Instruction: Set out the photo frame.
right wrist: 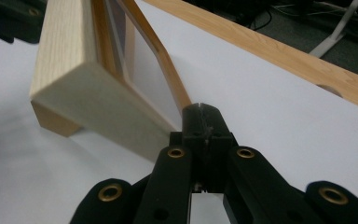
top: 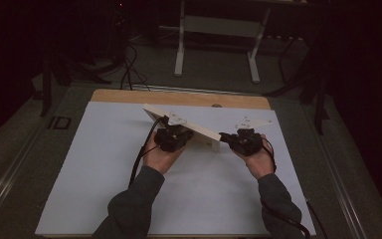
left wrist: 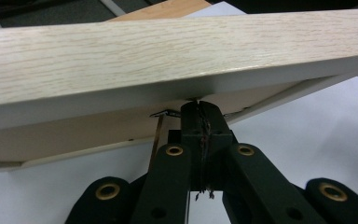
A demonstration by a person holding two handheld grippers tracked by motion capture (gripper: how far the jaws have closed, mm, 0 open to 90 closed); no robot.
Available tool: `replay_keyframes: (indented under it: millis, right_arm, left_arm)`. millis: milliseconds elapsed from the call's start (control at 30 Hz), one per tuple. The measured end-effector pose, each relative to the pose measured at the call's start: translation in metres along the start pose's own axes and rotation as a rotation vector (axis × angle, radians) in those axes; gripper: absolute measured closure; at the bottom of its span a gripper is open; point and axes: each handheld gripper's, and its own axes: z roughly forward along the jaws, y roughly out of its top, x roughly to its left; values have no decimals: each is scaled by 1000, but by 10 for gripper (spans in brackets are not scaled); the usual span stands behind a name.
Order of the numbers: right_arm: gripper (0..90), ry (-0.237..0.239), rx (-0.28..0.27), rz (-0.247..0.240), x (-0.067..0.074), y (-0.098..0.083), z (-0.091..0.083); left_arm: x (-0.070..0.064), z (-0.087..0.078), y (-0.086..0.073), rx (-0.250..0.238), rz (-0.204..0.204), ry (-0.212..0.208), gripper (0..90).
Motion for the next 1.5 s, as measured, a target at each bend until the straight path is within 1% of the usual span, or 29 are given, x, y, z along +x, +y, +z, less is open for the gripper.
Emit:
replay_keyframes:
  millis: [233, 267, 333, 567, 767, 900, 1000, 1167, 1267, 1333, 1500]
  right_arm:
    - [900, 22, -12, 8, 0, 4, 5]
    - [900, 34, -8, 1, 2, 5, 7]
    - [900, 40, -6, -11, 4, 6, 8]
    - [900, 53, -2, -17, 9, 5, 8]
    - [900, 75, 4, -34, 13, 5, 7]
    - [900, 88, 3, -34, 14, 4, 7]
    - [900, 100, -3, -24, 13, 3, 7]
    - [900, 95, -2, -25, 13, 2, 7]
    - [900, 75, 11, -29, 12, -1, 7]
    - [900, 81, 9, -24, 11, -2, 6]
    - [900, 84, 17, -42, 14, -3, 3]
  left_arm:
    - [1, 0, 0, 7, -5, -1, 900]
    - [2, 0, 0, 13, -5, 3, 900]
    - [3, 0, -1, 11, -10, 3, 900]
    - [4, 0, -1, 13, -11, 3, 900]
    - [6, 1, -1, 9, -20, -6, 900]
    - [6, 1, -1, 10, -18, -11, 900]
    - [7, 1, -1, 11, -13, -14, 900]
    - [7, 1, -1, 9, -7, -18, 900]
    - [8, 2, -1, 8, -8, -17, 900]
    - [8, 3, -1, 12, -12, -16, 900]
    - [8, 5, 0, 17, -18, -10, 900]
